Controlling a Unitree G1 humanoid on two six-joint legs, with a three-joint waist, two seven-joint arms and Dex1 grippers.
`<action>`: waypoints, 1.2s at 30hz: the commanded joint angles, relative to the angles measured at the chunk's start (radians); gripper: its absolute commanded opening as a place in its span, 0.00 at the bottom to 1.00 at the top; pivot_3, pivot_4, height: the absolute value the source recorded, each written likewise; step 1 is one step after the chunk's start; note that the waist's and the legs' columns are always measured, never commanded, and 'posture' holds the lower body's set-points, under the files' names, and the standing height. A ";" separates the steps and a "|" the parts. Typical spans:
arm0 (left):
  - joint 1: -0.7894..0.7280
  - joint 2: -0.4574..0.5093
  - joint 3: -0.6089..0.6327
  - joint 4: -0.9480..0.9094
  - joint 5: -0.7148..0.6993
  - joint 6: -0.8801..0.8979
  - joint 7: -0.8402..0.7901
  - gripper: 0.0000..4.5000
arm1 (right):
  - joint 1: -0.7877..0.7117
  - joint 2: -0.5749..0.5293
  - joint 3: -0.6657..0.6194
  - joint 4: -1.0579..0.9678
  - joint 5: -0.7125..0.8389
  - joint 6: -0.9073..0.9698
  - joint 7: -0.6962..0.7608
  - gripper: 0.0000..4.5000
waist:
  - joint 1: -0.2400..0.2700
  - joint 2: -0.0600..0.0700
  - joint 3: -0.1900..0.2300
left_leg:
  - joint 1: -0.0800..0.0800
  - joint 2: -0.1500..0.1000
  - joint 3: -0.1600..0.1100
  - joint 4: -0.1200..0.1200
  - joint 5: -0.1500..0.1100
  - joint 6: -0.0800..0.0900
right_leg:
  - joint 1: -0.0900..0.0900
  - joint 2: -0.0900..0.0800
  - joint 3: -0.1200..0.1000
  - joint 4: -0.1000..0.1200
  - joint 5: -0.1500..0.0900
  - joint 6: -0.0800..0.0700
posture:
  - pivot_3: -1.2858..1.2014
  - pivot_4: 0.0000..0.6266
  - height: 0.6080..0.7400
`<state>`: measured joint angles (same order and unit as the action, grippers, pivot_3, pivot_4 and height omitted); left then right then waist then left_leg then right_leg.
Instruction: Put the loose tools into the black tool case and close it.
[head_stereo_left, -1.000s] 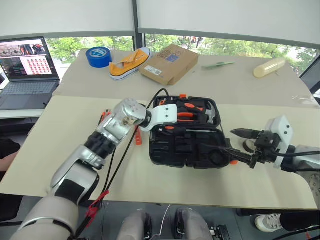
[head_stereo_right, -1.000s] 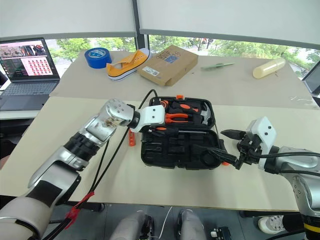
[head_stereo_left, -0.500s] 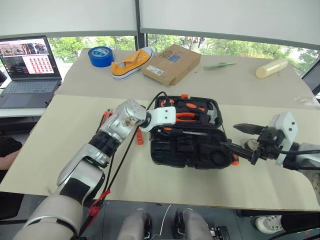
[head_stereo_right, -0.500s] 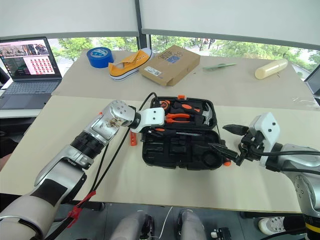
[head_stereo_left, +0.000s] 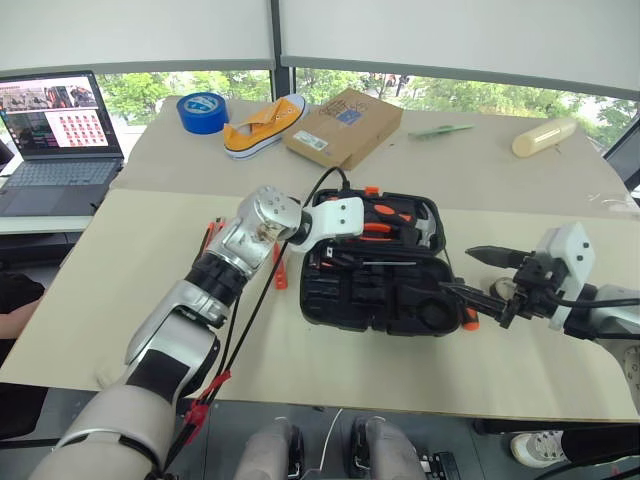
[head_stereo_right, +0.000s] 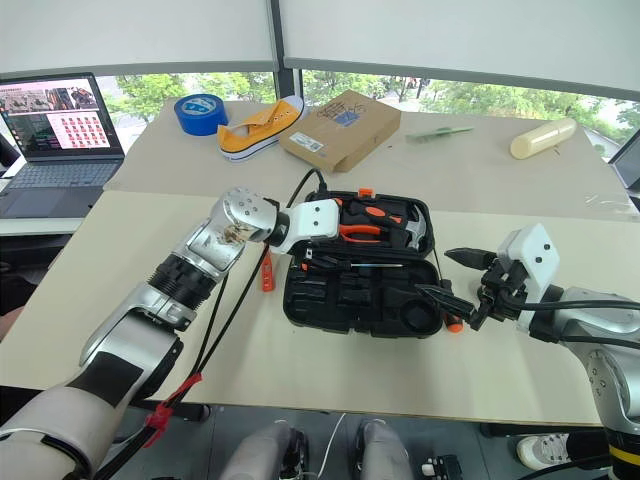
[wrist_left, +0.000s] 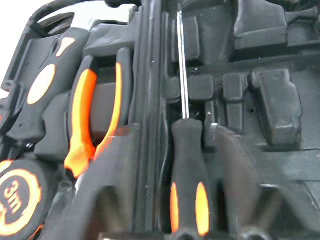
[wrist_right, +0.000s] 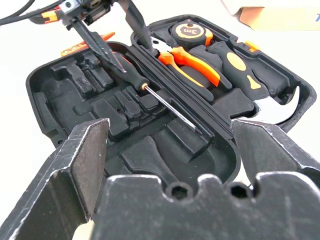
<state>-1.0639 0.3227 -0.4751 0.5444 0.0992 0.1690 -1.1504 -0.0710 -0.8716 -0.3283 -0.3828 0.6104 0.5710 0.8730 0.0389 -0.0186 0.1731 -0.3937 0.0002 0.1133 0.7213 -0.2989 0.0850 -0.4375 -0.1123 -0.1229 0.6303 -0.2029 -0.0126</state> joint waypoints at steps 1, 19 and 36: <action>-0.021 -0.029 0.004 0.033 0.023 -0.034 0.016 0.15 | -0.002 -0.005 -0.029 -0.035 0.013 -0.004 -0.002 1.00 | 0.000 0.000 0.000 | 0.000 0.000 0.000 0.000 0.000 0.000 | 0.000 0.000 0.000 0.000 0.000 0.000 | 0.52 0.24 0.93; 0.002 -0.051 -0.041 0.145 0.171 -0.224 0.092 0.01 | 0.071 0.004 -0.063 -0.073 -0.002 0.000 -0.046 1.00 | 0.004 0.000 -0.002 | 0.000 0.000 -0.001 0.008 -0.005 0.007 | 0.004 -0.003 0.001 0.000 0.003 0.004 | 0.52 0.24 0.93; 0.258 0.250 0.410 -0.633 -0.601 0.561 -0.240 1.00 | 0.413 0.289 -0.112 -0.222 -0.166 0.038 -0.416 1.00 | -0.018 0.006 -0.004 | 0.007 0.000 -0.002 0.009 -0.004 0.004 | 0.011 -0.001 0.003 -0.001 -0.002 0.014 | 0.52 0.24 0.93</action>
<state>-0.8066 0.5544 -0.1034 0.0038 -0.4339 0.7012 -1.3779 0.3427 -0.5947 -0.4685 -0.6232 0.5063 0.6579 0.4985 0.0210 -0.0131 0.1688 -0.3866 0.0005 0.1116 0.7297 -0.3029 0.0888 -0.4265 -0.1138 -0.1194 0.6292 -0.2054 0.0011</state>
